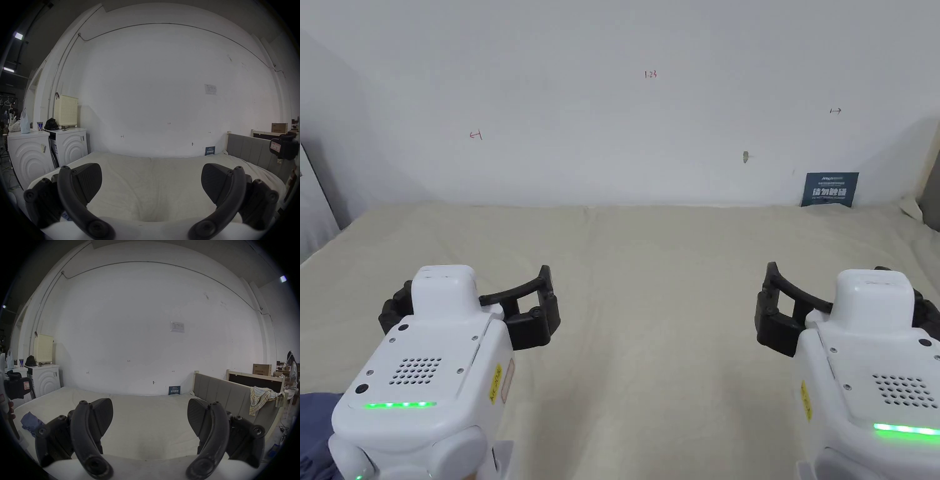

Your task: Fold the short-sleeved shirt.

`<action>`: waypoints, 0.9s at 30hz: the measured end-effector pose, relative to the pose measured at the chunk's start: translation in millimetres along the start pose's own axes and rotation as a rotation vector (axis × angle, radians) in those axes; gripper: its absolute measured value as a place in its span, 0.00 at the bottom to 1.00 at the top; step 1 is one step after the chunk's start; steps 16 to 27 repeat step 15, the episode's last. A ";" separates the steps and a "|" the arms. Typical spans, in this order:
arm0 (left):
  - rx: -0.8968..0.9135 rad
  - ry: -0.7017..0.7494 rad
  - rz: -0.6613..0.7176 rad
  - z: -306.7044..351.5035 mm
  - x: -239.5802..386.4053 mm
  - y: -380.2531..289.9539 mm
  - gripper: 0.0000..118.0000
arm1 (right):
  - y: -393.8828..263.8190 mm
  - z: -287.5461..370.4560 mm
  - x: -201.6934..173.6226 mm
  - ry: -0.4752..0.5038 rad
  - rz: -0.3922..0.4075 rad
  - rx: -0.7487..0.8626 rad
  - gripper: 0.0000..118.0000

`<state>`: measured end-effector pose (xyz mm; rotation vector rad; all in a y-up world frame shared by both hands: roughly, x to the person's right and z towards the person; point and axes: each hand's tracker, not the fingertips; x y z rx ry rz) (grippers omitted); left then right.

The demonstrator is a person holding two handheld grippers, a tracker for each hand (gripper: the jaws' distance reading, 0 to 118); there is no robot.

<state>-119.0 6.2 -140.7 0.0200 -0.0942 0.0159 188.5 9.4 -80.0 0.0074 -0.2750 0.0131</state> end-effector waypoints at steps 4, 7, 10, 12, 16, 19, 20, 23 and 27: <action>0.004 0.000 -0.005 0.7 0.9 0.5 1.00 | 1.2 0.9 1.1 0.005 0.000 0.000 0.82; 0.001 -0.001 -0.009 1.2 0.9 0.0 1.00 | 2.2 2.1 0.9 0.008 0.001 0.001 0.82; -0.002 -0.001 -0.010 1.1 1.3 -0.5 1.00 | 2.5 2.1 1.3 0.008 0.001 0.005 0.82; -0.002 -0.003 -0.008 1.0 1.8 -0.6 1.00 | 2.2 1.8 1.7 0.009 0.005 0.006 0.82; -0.002 -0.003 -0.011 0.9 2.6 -0.9 1.00 | 1.7 1.4 1.5 0.009 0.013 0.006 0.82; -0.002 -0.003 -0.011 0.9 2.6 -0.9 1.00 | 1.7 1.4 1.5 0.009 0.013 0.006 0.82; -0.002 -0.003 -0.011 0.9 2.6 -0.9 1.00 | 1.7 1.4 1.5 0.009 0.013 0.006 0.82; -0.002 -0.003 -0.011 0.9 2.6 -0.9 1.00 | 1.7 1.4 1.5 0.009 0.013 0.006 0.82; -0.002 -0.003 -0.011 0.9 2.6 -0.9 1.00 | 1.7 1.4 1.5 0.009 0.013 0.006 0.82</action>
